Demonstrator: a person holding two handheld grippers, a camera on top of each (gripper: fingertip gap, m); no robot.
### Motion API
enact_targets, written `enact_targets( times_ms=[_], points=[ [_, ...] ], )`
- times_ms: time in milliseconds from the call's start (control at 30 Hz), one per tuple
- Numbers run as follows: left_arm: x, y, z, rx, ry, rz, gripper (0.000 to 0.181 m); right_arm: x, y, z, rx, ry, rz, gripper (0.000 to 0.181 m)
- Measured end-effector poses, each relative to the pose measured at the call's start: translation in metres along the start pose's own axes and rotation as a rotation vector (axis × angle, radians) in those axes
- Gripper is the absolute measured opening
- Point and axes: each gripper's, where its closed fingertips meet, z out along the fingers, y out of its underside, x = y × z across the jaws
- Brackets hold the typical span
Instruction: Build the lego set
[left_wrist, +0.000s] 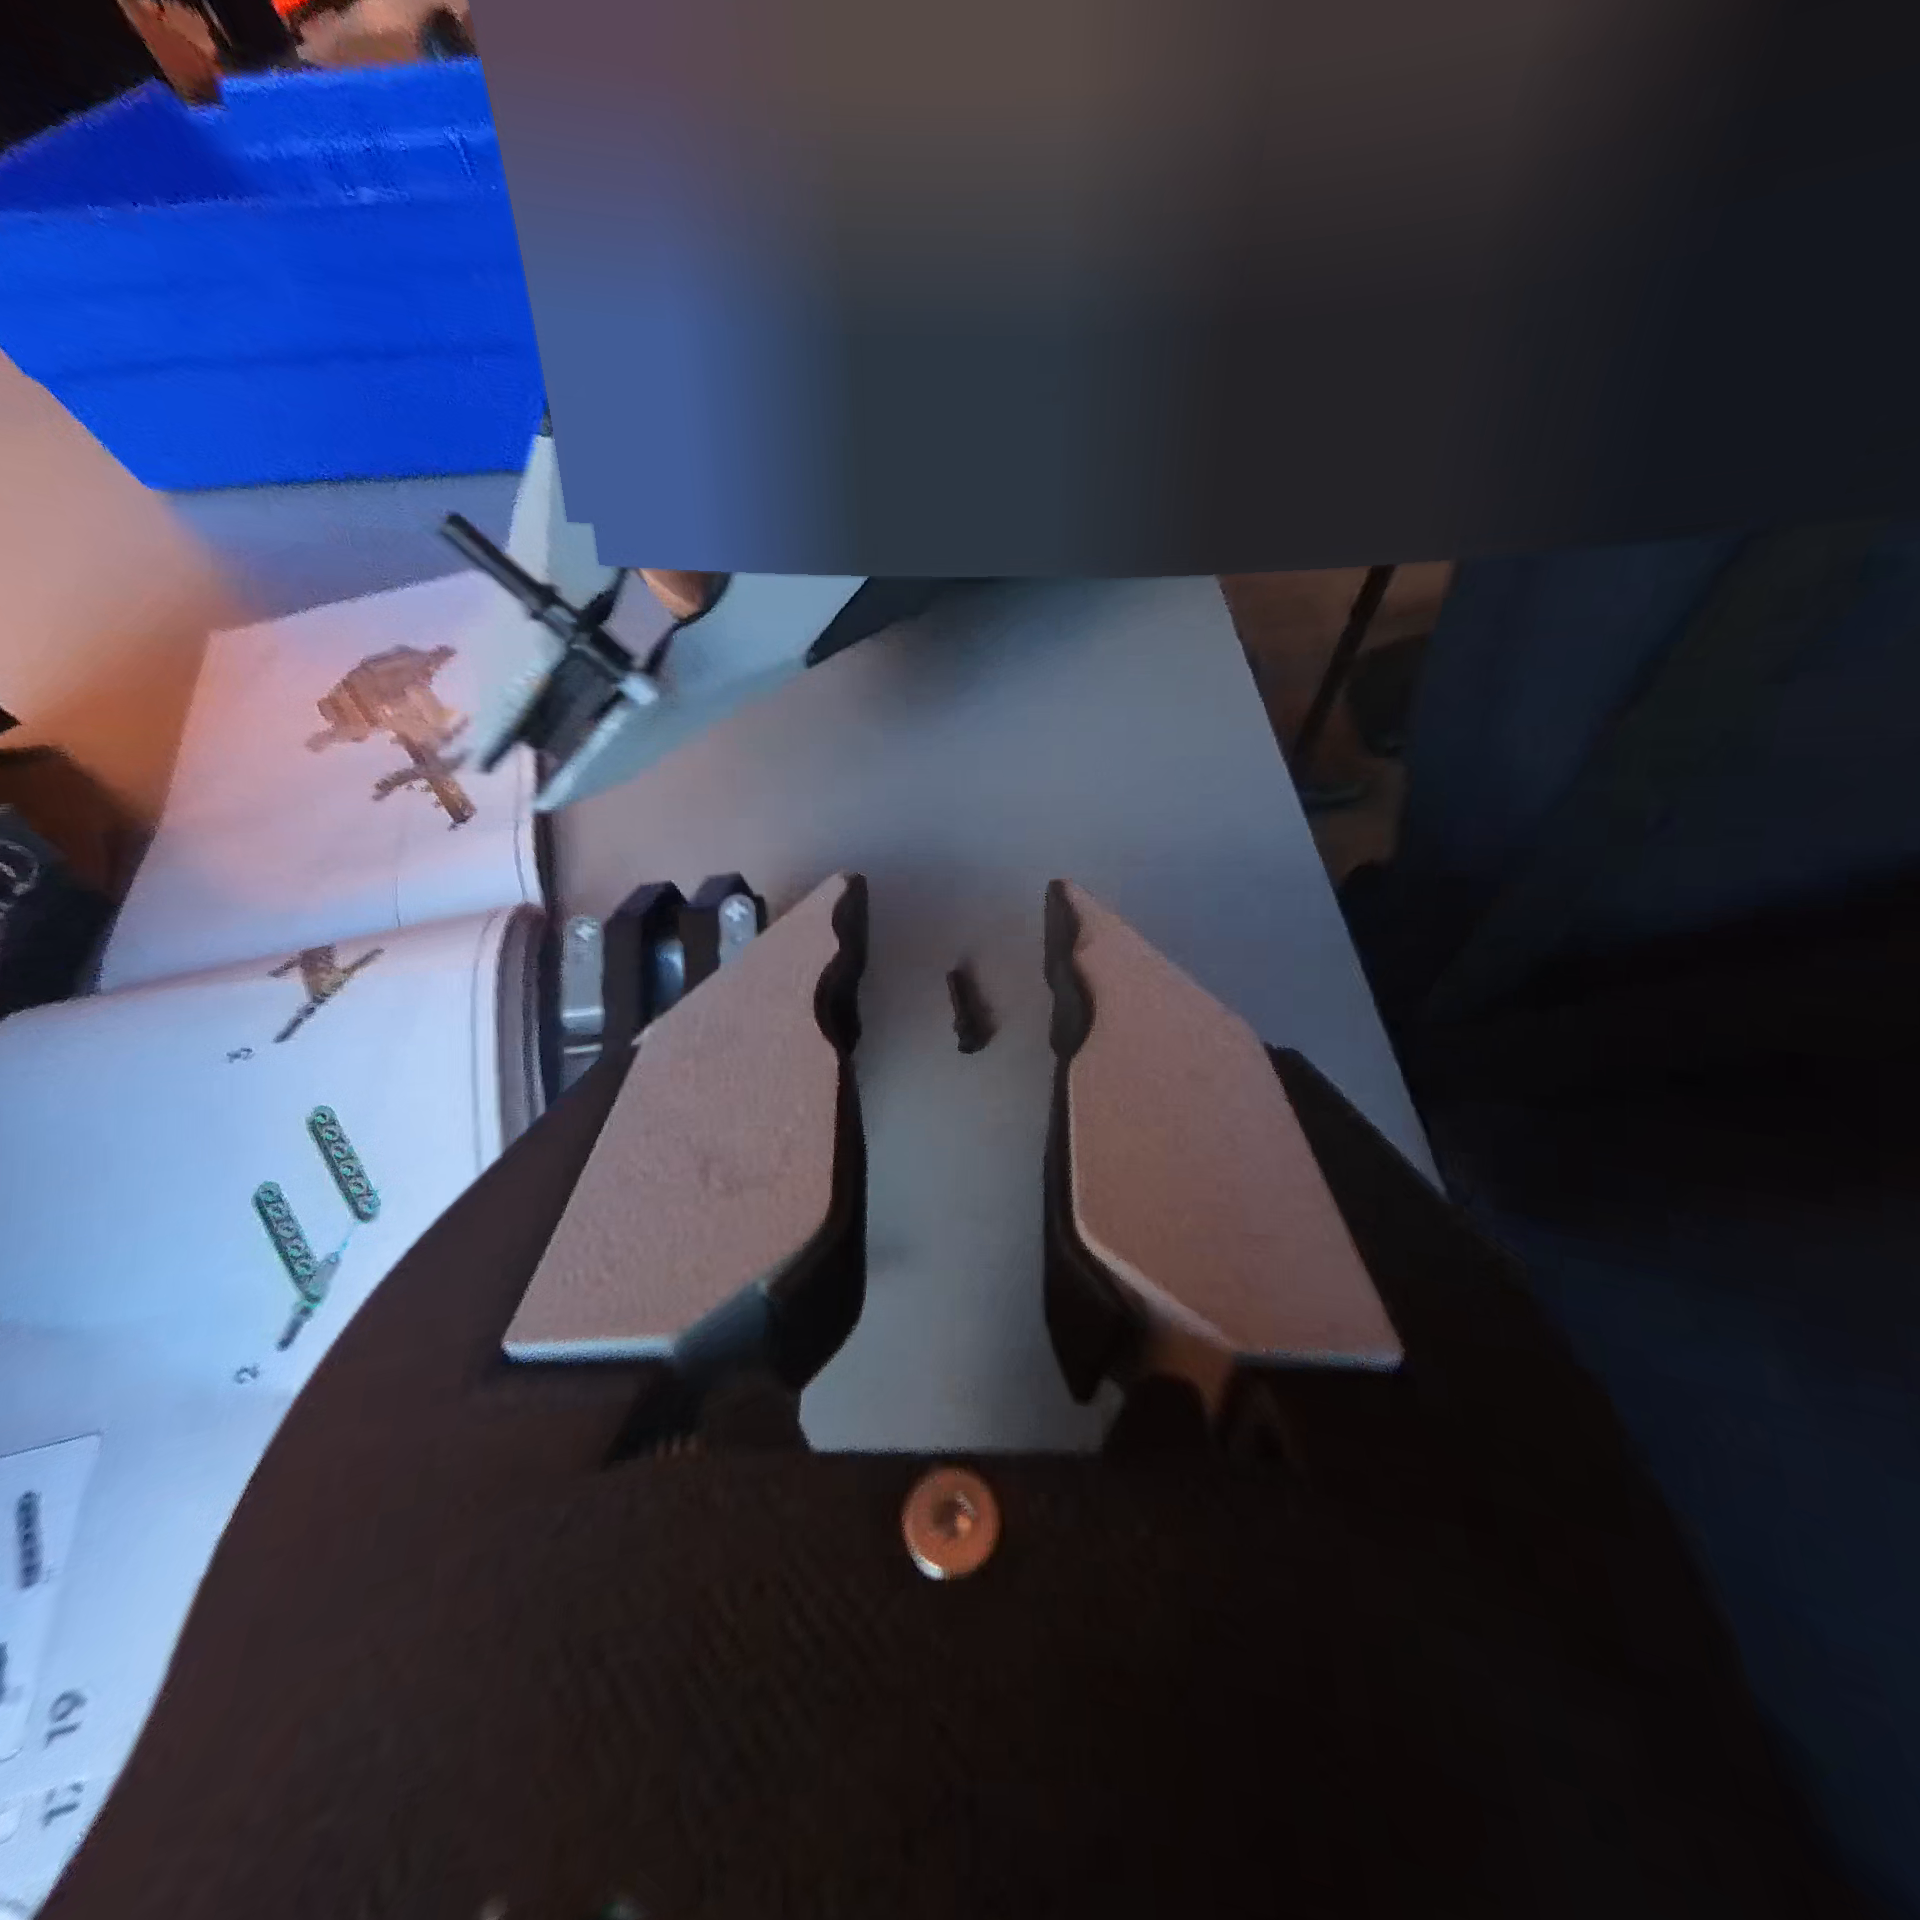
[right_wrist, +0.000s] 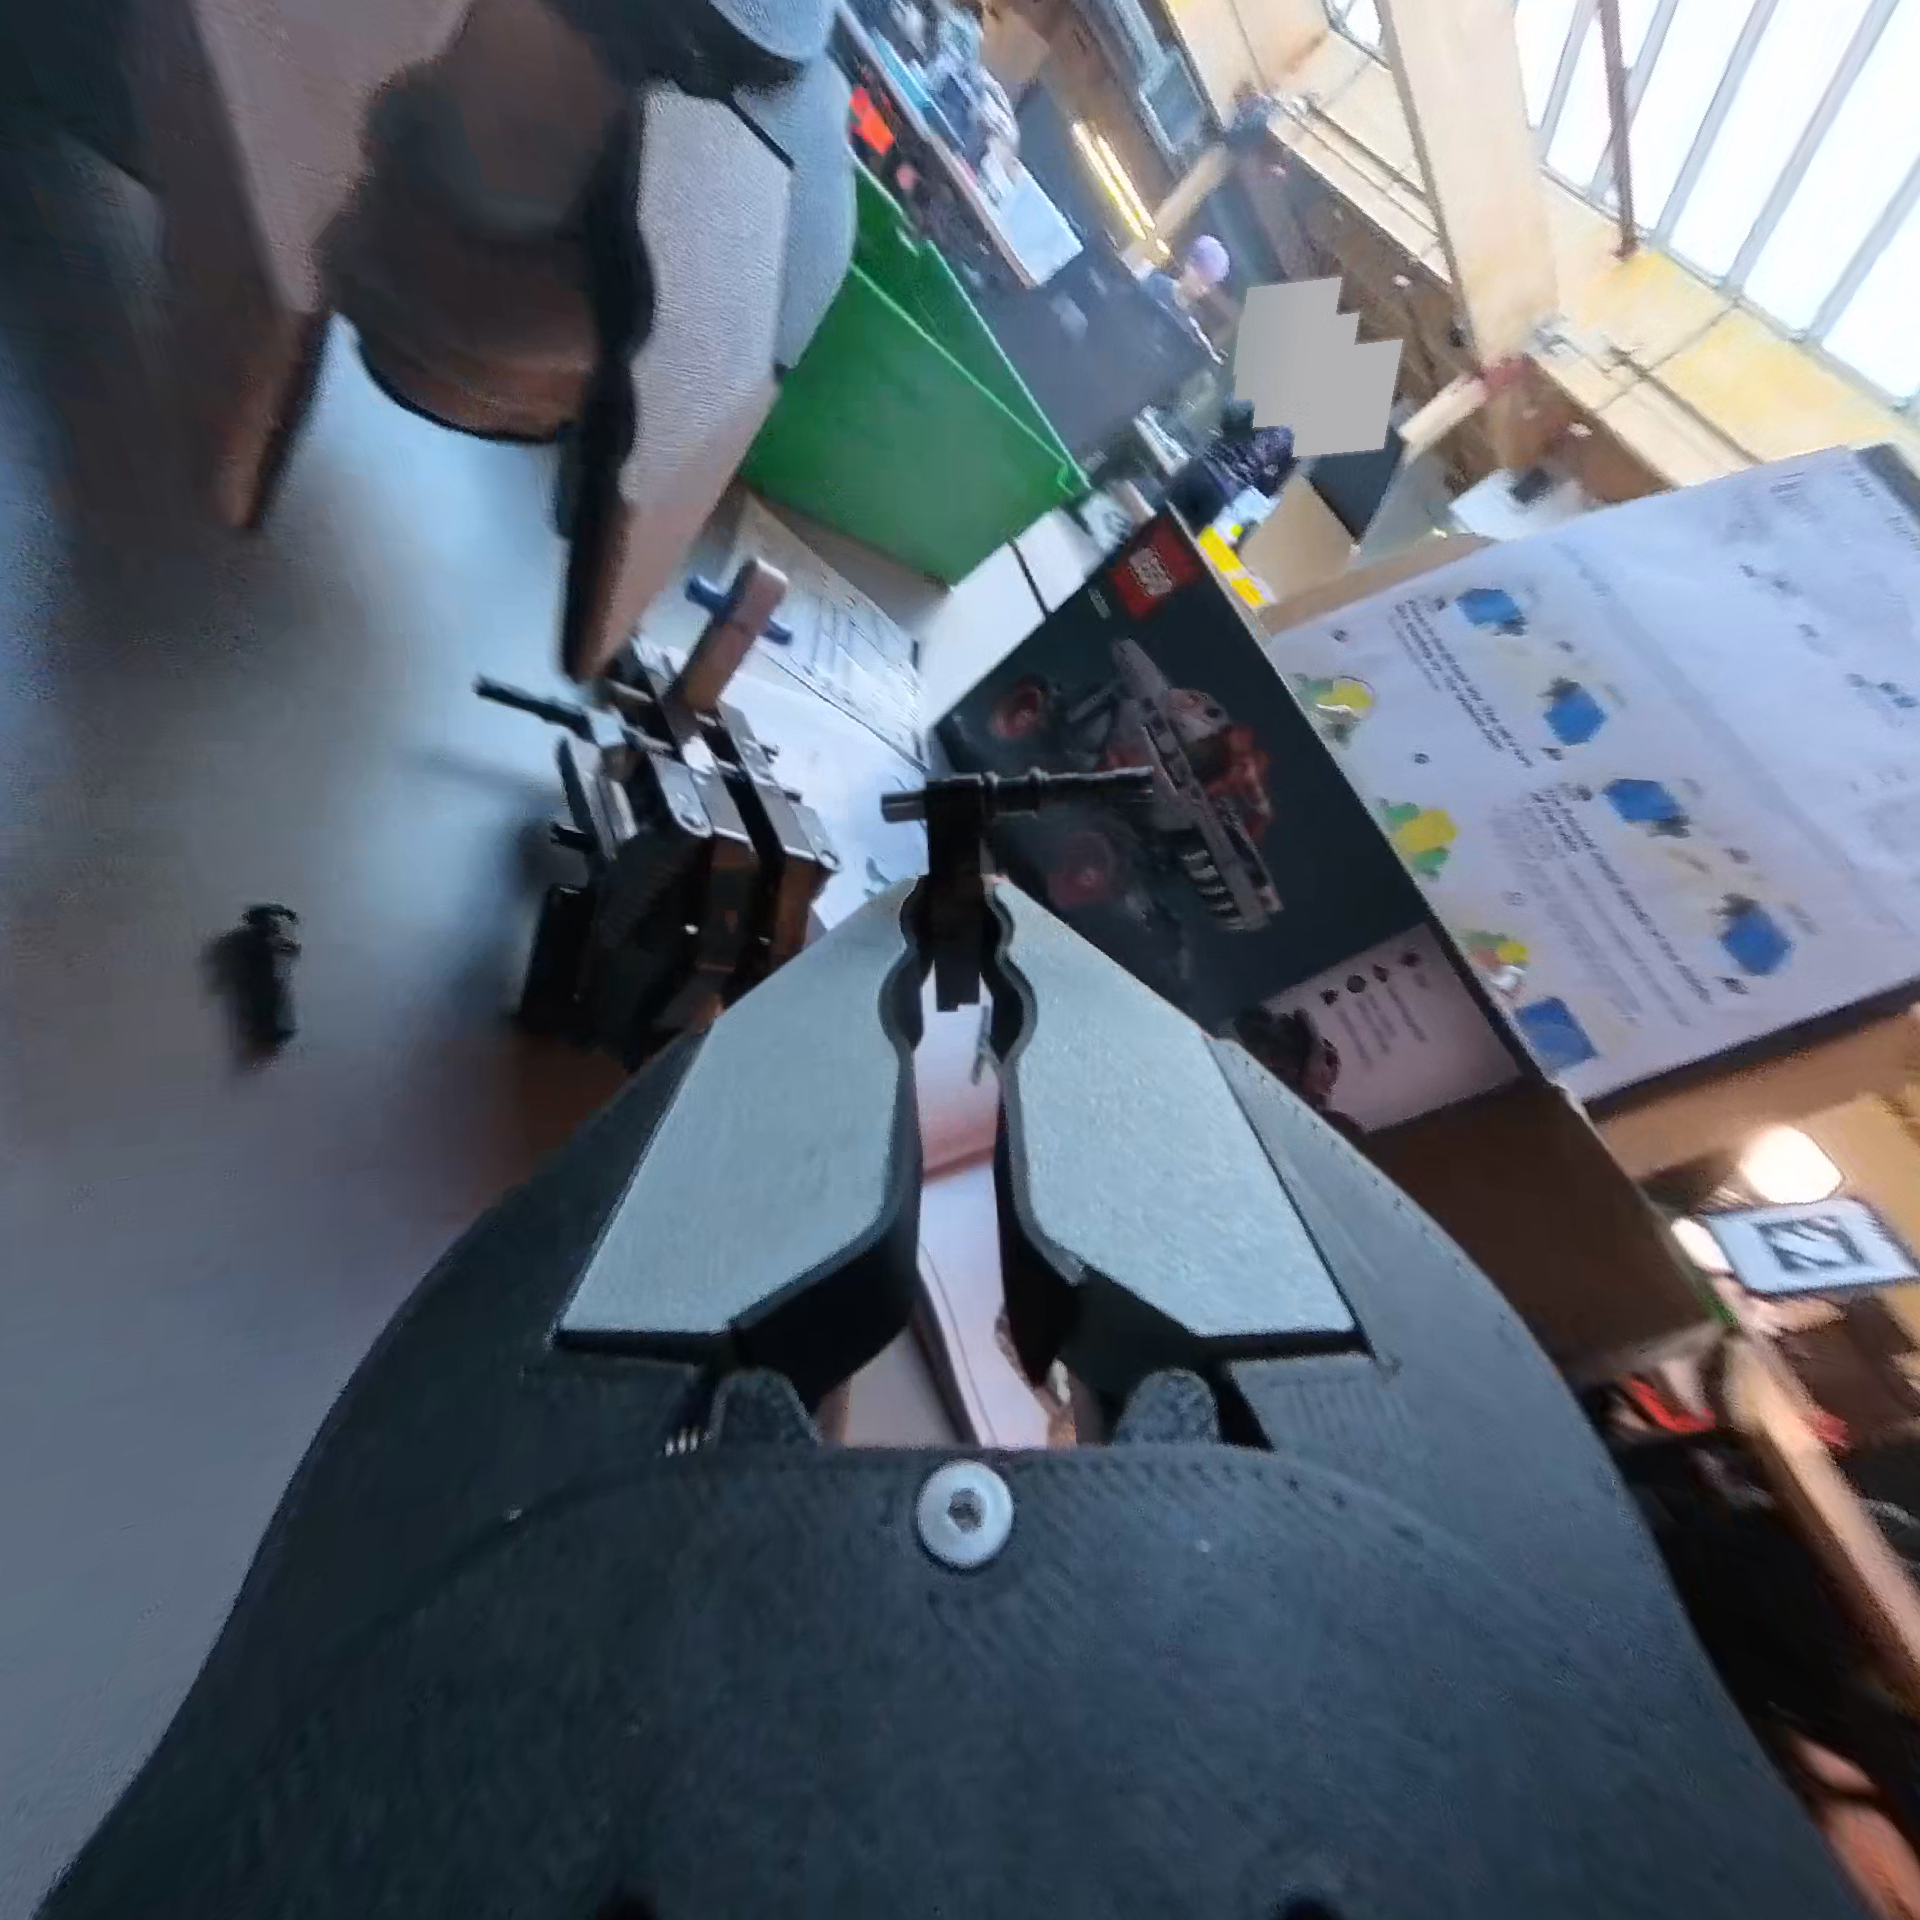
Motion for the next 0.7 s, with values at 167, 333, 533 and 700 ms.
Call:
enact_targets(
  times_ms=[167, 333, 533, 700],
  points=[
    [-0.006, -0.022, -0.022, 0.076, -0.023, 0.043, 0.032, -0.029, -0.031, -0.013, 0.111, -0.246, 0.022, 0.006],
    [-0.005, -0.039, -0.035, 0.003, -0.078, 0.215, 0.039, -0.056, -0.048, -0.016, 0.143, -0.426, 0.054, 0.005],
    [0.013, -0.035, -0.036, -0.216, 0.051, 0.555, 0.032, -0.078, -0.072, -0.018, 0.211, -0.597, 0.113, 0.005],
    [0.018, -0.028, -0.026, -0.232, 0.158, 0.574, 0.032, -0.093, -0.080, -0.019, 0.220, -0.699, 0.119, 0.006]
  ],
)
